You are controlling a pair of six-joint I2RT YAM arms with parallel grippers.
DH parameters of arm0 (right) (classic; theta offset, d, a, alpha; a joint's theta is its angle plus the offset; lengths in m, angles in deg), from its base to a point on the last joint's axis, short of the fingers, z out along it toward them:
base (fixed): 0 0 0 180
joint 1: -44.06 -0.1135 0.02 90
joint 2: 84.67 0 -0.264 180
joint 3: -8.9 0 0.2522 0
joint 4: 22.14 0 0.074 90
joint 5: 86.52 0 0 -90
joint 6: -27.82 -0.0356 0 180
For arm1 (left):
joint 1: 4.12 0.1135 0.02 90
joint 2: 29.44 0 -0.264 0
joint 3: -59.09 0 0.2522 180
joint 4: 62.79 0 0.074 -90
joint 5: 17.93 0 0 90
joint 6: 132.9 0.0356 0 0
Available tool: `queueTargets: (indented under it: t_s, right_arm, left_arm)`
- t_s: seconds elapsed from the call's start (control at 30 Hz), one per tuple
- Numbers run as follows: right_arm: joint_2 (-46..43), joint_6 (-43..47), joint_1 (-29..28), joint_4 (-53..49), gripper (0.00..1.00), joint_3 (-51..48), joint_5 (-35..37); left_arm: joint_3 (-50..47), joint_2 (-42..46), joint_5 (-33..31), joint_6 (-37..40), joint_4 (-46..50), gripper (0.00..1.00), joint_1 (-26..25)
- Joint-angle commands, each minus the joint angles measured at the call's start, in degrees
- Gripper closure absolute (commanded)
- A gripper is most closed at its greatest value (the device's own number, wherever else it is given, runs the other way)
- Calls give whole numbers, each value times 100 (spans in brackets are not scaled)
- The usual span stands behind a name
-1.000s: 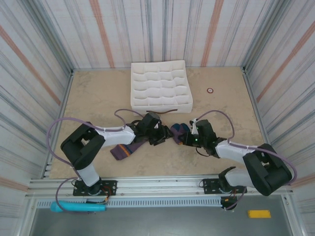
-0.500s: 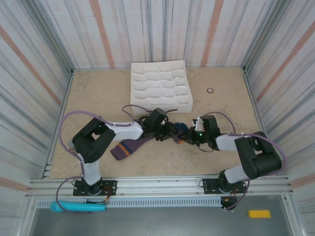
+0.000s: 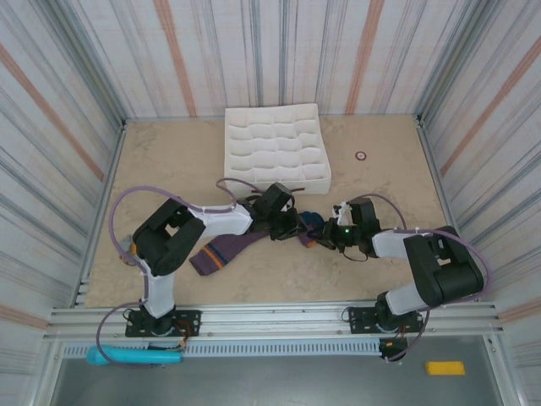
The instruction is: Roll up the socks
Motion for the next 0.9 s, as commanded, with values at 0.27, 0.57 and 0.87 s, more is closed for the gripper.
queueTargets:
  t_s: [0.27,0.57,0.87]
  right_arm:
    - [-1813,1758,-1468,-3293,24,1012,2708]
    - [-1813,2355,-3010,-3300,19,1179,4877]
    - [-1408,2734,-3734,-2509,27,891,5765]
  left_arm:
    - [253,-55,174,88,1452,91,86]
    - [223,105,583,147,1928,91,194]
    - [323,55,743,368,2240,91,246]
